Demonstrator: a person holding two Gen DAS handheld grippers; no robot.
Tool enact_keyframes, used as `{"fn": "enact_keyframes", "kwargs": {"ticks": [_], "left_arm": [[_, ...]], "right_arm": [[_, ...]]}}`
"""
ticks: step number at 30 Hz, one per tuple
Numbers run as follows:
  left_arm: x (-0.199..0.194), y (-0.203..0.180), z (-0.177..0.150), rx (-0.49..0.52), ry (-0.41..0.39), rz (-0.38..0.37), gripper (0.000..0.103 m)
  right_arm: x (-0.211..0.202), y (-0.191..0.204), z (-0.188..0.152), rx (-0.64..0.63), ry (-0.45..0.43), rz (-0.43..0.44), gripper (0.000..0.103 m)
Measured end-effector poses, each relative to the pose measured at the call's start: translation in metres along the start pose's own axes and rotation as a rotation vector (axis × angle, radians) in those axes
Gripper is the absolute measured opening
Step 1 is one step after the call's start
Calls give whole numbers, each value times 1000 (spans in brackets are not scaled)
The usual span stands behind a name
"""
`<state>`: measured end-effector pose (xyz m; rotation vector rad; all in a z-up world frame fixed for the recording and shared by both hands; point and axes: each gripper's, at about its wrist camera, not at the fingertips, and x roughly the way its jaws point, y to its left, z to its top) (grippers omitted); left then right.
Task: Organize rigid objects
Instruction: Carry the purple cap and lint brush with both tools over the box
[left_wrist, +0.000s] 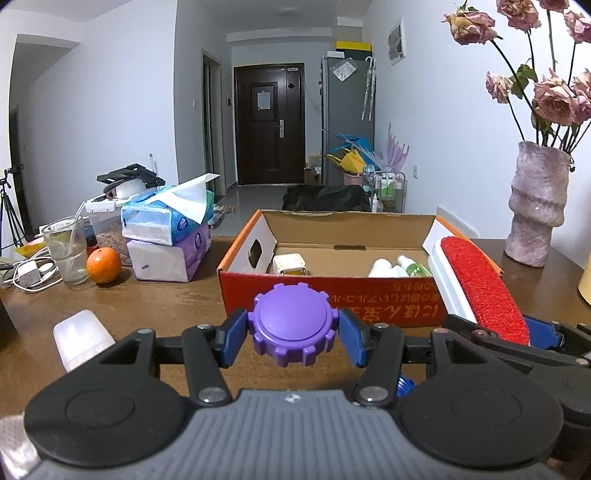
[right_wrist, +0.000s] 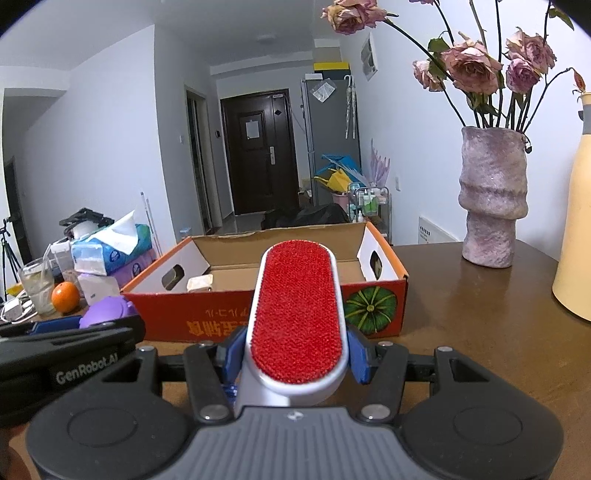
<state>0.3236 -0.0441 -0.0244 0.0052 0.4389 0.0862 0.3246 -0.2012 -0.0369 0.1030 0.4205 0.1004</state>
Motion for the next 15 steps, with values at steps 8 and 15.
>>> {"fn": "enact_keyframes", "kwargs": {"ticks": [8,15], "left_arm": [[12,-2,13,-4,-15,4,56],[24,-4,23,-9,-21,5,56]], "right_arm": [[13,-4,15,17,-5,-4,55],[25,-5,26,29,-8,-5,55]]}}
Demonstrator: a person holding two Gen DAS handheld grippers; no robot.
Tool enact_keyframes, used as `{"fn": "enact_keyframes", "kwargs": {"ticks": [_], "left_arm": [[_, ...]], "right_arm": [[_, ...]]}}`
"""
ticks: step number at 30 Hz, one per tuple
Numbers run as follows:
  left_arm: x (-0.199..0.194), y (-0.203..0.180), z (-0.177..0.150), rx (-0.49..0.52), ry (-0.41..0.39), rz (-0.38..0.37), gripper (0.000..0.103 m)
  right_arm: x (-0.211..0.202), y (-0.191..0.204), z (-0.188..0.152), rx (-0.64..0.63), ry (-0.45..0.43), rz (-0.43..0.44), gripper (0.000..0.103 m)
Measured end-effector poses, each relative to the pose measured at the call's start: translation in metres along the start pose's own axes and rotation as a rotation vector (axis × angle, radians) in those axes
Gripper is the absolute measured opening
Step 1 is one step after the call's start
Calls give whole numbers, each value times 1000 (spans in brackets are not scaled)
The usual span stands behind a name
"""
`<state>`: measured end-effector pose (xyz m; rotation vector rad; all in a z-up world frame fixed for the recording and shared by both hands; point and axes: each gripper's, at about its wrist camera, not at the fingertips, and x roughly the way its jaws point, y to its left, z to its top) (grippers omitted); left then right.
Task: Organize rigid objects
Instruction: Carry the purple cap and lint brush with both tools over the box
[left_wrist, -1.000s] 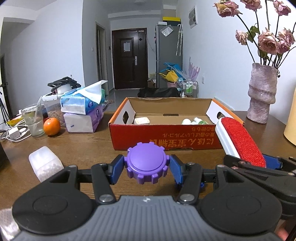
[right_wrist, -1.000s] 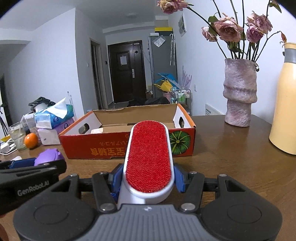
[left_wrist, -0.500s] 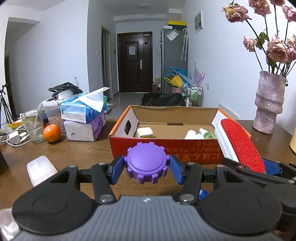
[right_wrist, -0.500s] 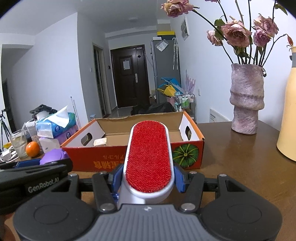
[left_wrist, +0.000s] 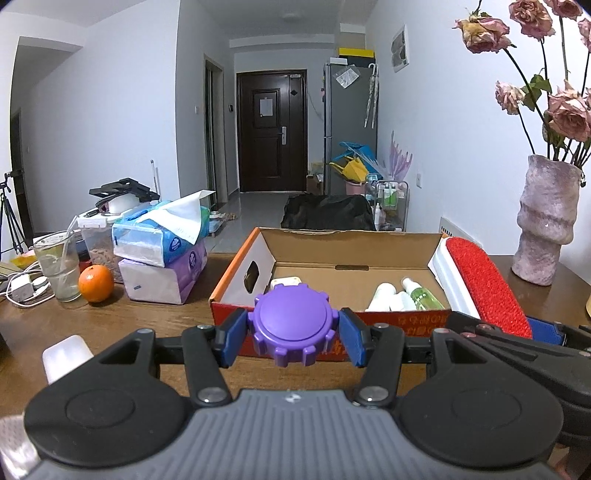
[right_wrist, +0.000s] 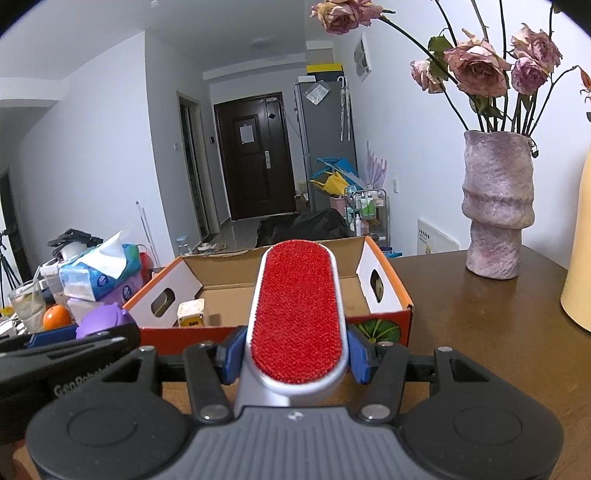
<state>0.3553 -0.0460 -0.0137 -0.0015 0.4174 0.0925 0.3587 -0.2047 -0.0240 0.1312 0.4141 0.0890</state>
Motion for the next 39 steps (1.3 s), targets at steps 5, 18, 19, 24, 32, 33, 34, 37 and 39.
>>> {"fn": "enact_keyframes", "kwargs": {"ticks": [5,18,19,24,32,33,34,37,39], "left_arm": [[10,-1,5,-5,-3,3,56],[38,-4,18,-17,-1,1,56],[38,-4,18,-17,0,1,56],[48,-6,22,-18,-2,1,56],[65,-7,31,-17,-10,5,56],[68,-8,33,-18,-10,5,56],[69,-8,34,-19,-10,4,56],[77,-7,37,-22,-10,3,56],[82,-8,40,-25,-9,4,56]], "right_arm": [[10,-1,6,4,-3,-1,55],[38,0,18,1,-3,-4,55],[40,0,18,1,-3,-3,55],[50,1,24,3,-5,-1,55],[66,2,32,2,-11,-3,55],[69,3,33,1,-10,-4,55],[71,3,34,1,-10,-5,55],[76,3,37,1,-8,-6,55],[79,3,38,0,-7,-6,55]]}}
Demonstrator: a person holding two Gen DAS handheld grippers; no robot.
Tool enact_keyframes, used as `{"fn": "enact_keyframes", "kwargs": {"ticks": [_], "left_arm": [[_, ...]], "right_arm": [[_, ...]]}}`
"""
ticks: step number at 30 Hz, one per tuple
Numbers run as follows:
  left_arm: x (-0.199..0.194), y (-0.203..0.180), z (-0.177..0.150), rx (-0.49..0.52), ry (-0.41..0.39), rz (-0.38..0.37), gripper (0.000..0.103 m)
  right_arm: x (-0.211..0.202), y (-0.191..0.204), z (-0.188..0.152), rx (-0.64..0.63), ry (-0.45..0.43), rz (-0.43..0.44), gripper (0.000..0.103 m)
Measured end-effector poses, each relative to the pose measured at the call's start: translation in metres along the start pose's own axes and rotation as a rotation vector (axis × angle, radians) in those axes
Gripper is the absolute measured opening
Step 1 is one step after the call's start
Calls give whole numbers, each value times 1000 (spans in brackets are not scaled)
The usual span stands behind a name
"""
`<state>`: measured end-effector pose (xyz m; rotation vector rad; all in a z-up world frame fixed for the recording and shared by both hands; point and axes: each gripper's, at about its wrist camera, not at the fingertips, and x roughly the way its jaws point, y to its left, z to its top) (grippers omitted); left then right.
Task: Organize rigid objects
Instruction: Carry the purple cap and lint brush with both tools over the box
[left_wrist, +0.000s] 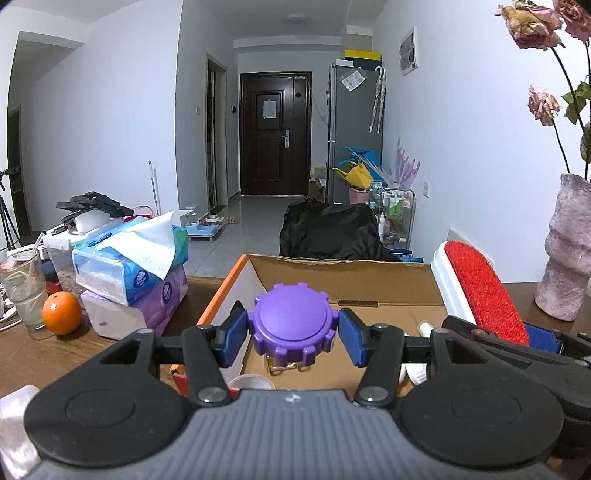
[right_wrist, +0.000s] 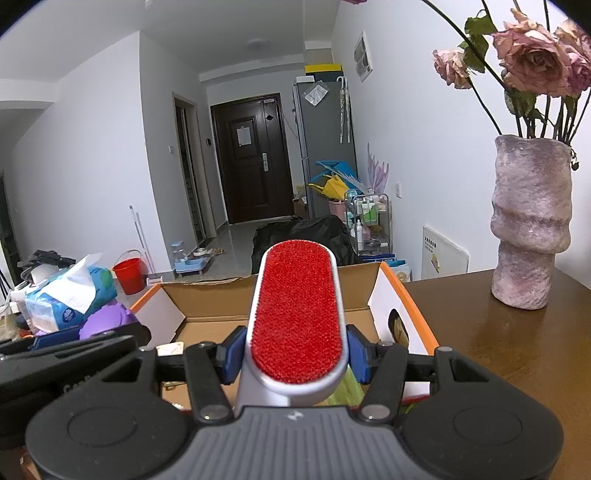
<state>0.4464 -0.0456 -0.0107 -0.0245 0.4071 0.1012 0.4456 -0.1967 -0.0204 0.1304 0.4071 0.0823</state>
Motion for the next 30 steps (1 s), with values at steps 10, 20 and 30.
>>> {"fn": "enact_keyframes", "kwargs": {"ticks": [10,20,30], "left_arm": [[21,-1,7,-2,2,8,56],[46,7,18,-27,31,1,56],[72,6,21,-19,59,8,56]], "right_arm": [[21,-2,7,0,4,-9,55],[37,-2,13,3,6,-19,55],[59,-3,30,12,25,-14,55]]}}
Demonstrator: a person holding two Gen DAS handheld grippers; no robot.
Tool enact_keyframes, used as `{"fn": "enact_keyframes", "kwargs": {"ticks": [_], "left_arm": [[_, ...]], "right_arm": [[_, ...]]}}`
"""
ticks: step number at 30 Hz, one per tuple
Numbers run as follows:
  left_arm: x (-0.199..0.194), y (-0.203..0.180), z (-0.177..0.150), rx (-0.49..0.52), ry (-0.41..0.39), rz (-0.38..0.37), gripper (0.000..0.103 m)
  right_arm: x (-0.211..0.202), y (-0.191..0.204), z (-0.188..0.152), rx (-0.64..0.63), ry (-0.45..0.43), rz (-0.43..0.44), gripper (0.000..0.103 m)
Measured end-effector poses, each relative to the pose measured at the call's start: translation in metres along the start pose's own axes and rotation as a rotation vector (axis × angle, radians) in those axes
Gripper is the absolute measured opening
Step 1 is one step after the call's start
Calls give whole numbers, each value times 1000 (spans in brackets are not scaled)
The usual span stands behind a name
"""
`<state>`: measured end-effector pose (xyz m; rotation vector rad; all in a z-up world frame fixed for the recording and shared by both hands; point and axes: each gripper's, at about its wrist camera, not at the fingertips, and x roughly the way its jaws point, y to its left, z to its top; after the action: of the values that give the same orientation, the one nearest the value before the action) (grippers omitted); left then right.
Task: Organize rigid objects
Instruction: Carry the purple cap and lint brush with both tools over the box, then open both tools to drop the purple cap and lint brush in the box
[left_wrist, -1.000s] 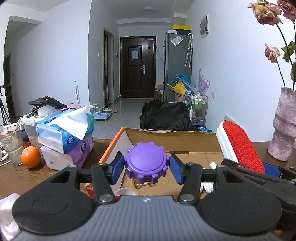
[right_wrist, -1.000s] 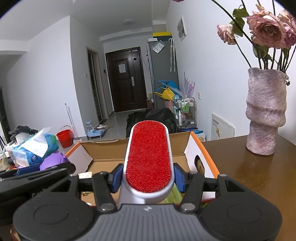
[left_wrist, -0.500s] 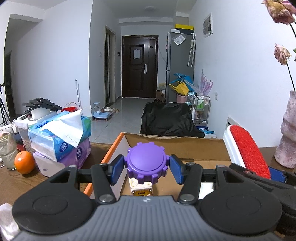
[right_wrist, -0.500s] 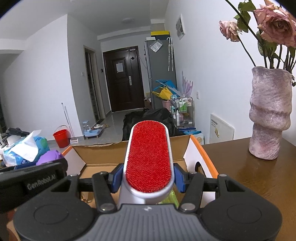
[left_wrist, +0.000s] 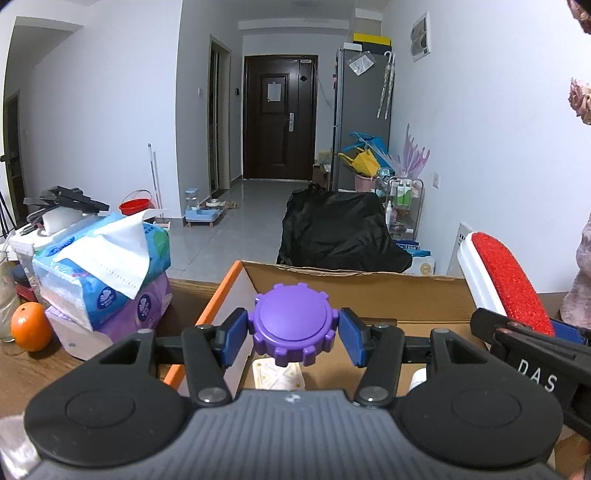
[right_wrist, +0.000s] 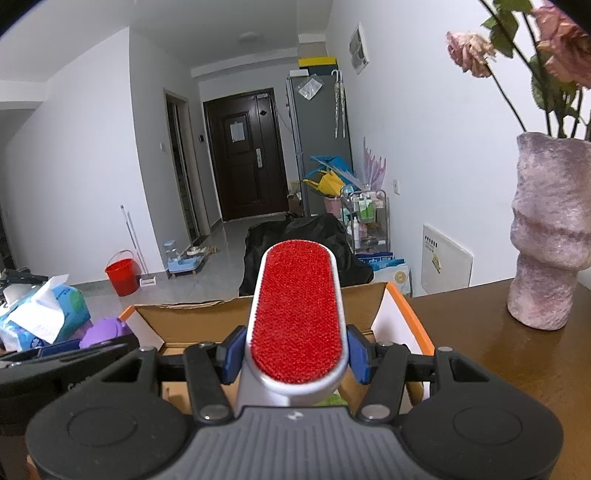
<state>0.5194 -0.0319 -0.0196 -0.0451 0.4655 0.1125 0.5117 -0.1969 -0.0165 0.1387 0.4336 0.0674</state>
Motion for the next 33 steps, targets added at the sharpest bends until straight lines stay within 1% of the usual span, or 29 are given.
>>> {"fn": "enact_keyframes", "kwargs": {"ticks": [9,13,18,21,22,23,24,27,28,30,33], "left_arm": [[23,-4,2,14,65,5,55],[26,-5,1,24,83,5,55],[26,-5,0,35,92,4,56],[28,-2,3,32,117,4,58],[29,0,3,23,129,0,67],[29,3,4,13,139,-2,87],[28,6,5,-2,144,-3,92],[21,10,8,-7,122,-5,95],[19,11,9,-8,119,-3,102],[14,12,10,-9,105,12,103],[9,12,12,-7,99,11,103]], "right_arm": [[24,0,14,-9,58,1,55],[30,-2,18,-9,87,1,55],[32,-8,18,11,143,0,55],[35,-11,21,29,200,4,57],[36,-13,21,36,222,7,57],[36,-15,23,39,233,4,59],[34,-16,24,30,233,-3,67],[23,-18,27,11,210,-24,81],[20,-20,29,15,200,-19,82],[14,-22,32,19,186,-14,85],[11,-23,32,20,175,-7,89]]}}
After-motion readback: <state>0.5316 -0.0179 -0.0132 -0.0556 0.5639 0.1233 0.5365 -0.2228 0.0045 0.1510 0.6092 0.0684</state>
